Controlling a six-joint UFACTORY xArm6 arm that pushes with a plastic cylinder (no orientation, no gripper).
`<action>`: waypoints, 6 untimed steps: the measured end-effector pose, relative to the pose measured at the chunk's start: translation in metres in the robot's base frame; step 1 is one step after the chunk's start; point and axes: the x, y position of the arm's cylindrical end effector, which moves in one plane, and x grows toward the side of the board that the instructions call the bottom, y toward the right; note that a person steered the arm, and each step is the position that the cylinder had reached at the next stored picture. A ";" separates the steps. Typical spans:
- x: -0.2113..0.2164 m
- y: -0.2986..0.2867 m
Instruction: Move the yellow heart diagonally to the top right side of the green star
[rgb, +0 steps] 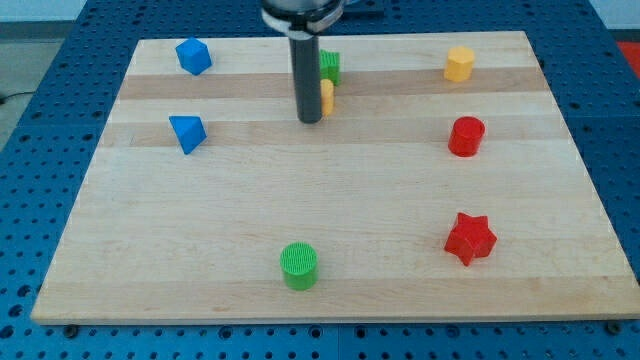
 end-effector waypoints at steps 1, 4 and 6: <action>0.010 0.002; -0.038 0.029; -0.079 0.102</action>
